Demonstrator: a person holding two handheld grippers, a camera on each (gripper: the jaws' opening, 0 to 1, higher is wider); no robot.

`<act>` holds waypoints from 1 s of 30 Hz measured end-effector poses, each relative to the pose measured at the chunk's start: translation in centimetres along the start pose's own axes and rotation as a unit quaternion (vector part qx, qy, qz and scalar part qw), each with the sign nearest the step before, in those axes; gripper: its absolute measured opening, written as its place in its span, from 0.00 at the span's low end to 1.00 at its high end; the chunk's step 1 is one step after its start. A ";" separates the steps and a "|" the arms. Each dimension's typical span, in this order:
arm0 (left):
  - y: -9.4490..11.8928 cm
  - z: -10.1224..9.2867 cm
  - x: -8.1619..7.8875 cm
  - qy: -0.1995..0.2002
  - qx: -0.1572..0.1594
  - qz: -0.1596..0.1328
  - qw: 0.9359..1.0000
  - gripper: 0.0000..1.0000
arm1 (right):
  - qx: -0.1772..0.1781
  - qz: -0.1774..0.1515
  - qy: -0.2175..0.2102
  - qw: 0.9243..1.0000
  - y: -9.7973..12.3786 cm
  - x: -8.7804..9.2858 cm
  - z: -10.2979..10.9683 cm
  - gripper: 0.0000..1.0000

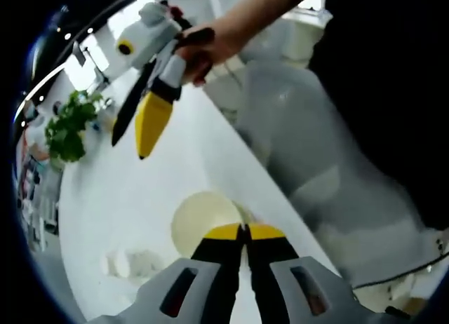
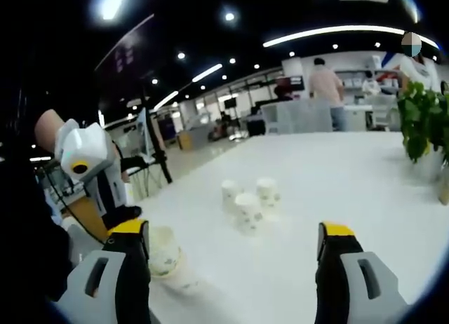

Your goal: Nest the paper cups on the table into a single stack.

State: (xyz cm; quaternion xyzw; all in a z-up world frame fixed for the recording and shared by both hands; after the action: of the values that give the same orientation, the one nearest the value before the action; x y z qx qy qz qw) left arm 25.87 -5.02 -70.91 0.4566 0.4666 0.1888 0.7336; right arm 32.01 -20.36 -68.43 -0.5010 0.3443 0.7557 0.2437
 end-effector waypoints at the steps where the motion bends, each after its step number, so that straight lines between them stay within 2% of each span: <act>1: -0.1 0.0 0.0 0.002 0.001 0.001 1.000 0.01 | 0.001 0.001 0.000 1.000 0.0 0.1 0.0 0.97; 11: -0.9 -0.1 0.1 0.017 0.011 0.010 1.000 0.03 | 0.001 0.001 -0.008 1.000 0.1 0.6 -0.5 0.97; 20: -1.5 -0.2 0.3 0.038 0.019 0.015 0.999 0.10 | 0.000 0.000 -0.016 1.000 0.1 0.9 -0.5 0.97; 27: -1.8 -0.4 0.6 0.054 0.021 0.015 0.998 0.22 | 0.003 0.002 -0.022 1.000 0.2 1.4 -0.8 0.97; 30: -1.8 -0.4 0.7 0.061 0.019 0.013 0.998 0.22 | 0.004 0.002 -0.024 1.000 0.3 1.4 -0.8 0.97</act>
State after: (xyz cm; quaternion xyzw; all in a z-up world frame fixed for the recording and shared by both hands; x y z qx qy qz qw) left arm 25.59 -5.24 -72.85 0.4643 0.5082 0.2171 0.6921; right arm 31.77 -21.16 -69.84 -0.4809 0.3420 0.7668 0.2527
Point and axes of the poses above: the point that each gripper's makers call its tool centre point, and the gripper's own axes: y roughly backward along the fingers, z roughly to its left, x roughly out of its underside, the point moved 4 cm from there along y, roughly backward along the fingers, and after that the axes turned 1 degree about -y, right-handed, at the moved point
